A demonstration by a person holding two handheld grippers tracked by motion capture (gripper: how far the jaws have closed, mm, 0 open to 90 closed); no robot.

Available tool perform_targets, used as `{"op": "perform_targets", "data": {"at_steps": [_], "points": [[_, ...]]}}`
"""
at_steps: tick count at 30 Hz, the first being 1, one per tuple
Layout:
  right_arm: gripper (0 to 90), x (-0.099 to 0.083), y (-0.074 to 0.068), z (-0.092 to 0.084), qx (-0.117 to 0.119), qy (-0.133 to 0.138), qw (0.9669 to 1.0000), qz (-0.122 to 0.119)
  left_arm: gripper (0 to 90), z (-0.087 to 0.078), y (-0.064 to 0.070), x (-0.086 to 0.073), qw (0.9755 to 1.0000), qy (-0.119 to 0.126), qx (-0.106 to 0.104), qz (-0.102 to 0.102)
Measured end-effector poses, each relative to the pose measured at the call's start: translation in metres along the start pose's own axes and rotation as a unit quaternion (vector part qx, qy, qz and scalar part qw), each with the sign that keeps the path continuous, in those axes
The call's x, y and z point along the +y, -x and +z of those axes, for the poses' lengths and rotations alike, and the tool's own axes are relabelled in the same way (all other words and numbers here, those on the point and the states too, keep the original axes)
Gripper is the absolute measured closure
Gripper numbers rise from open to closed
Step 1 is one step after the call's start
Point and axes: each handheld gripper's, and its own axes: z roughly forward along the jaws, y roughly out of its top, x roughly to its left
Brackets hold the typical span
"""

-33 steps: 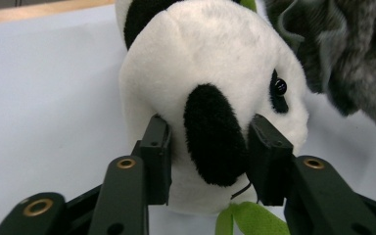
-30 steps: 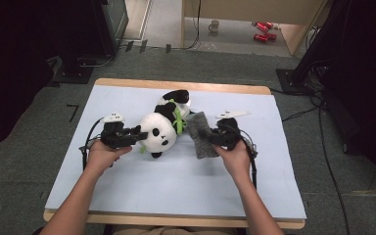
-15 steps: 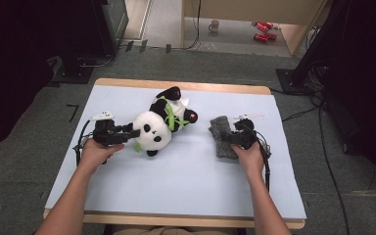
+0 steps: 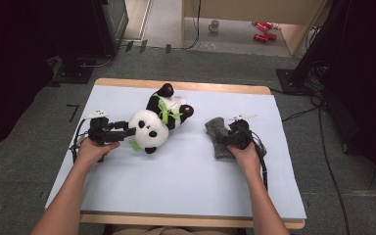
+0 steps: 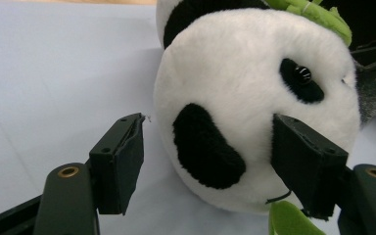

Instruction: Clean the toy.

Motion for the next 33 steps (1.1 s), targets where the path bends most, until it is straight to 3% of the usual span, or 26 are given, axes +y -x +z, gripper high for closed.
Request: {"op": "perform_targets", "data": {"at_steps": [3,6,9,13,26,28,31,33], "points": [[34.2,0.002,-0.002,-0.005,0.024,0.018,0.9996,-0.001,30.7,-0.003,0.001,0.002,0.9999,-0.006,0.006,0.006],[33.1,0.004,-0.002,-0.014,0.033,0.038,0.9987,-0.005,30.7,-0.008,0.004,0.005,0.9993,-0.012,0.016,0.031],[33.2,0.005,0.003,-0.028,0.051,0.065,0.9966,0.007,31.0,-0.012,0.002,0.006,0.9994,-0.015,0.016,0.027],[33.1,0.007,0.011,-0.045,0.052,0.086,0.9949,0.010,31.5,-0.016,0.002,0.006,0.9990,-0.022,0.019,0.034],[33.4,-0.014,0.050,-0.060,0.002,0.096,0.9953,0.005,31.4,-0.036,-0.003,0.003,0.9979,-0.019,0.035,0.051],[33.4,-0.021,0.058,-0.059,-0.016,0.090,0.9958,0.007,31.5,-0.039,-0.005,-0.001,0.9968,-0.025,0.048,0.058],[32.6,-0.027,0.067,-0.056,-0.028,0.085,0.9959,0.017,31.5,-0.042,-0.008,-0.006,0.9953,-0.031,0.061,0.069],[33.4,-0.030,0.072,-0.055,-0.030,0.084,0.9956,0.029,31.8,-0.043,-0.012,-0.008,0.9947,-0.034,0.072,0.065]]}}
